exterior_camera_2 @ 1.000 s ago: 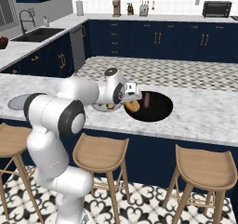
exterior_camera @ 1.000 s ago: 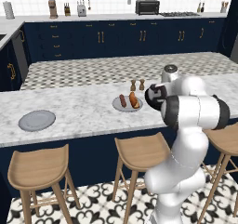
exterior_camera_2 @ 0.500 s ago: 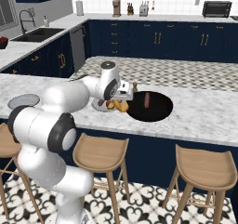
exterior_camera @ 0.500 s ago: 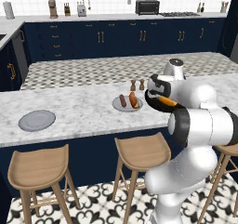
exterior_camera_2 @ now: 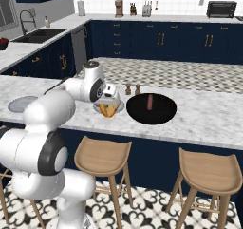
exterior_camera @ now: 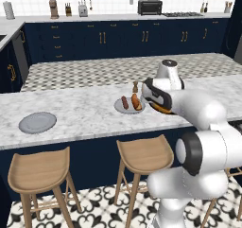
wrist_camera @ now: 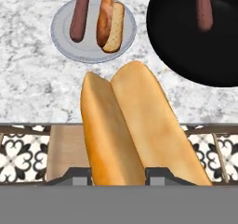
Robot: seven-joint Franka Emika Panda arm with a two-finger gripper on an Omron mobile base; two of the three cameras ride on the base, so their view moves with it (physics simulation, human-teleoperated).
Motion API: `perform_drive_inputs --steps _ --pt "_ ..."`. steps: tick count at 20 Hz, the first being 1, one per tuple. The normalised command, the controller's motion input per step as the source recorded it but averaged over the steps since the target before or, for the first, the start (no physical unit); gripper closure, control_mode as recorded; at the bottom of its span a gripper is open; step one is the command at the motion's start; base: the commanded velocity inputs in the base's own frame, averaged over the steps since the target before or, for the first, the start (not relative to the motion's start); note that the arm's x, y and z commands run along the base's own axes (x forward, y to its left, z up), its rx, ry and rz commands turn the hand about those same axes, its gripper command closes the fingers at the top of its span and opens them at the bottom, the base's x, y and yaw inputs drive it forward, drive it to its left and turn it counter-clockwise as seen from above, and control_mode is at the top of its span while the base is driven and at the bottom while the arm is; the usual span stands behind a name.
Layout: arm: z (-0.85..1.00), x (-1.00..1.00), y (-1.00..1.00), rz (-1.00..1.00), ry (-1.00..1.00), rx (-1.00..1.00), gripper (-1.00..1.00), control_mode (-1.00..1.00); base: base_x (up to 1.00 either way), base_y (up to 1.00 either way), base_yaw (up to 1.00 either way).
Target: Place one bun and one sausage from the bowl on each plate.
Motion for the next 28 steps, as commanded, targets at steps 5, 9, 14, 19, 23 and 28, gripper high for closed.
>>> perform_drive_inputs --steps 5,9,14,19,23,28 --pt "0.08 -0.32 0.00 -0.03 0.01 0.11 1.00 -1.00 0.00 0.00 0.00" --pt "0.00 -0.08 -0.01 -0.01 0.00 0.05 1.00 1.00 -0.02 0.08 -0.01" --pt "0.00 0.00 0.00 0.00 0.00 0.00 1.00 1.00 0.00 0.91 0.00" --pt "0.00 0.00 0.00 0.00 0.00 0.00 1.00 1.00 0.00 1.00 0.00" --pt "0.00 0.00 0.00 0.00 0.00 0.00 1.00 1.00 0.00 0.98 0.00" --pt "0.00 0.00 0.00 0.00 0.00 0.00 1.00 1.00 0.05 0.77 0.00"
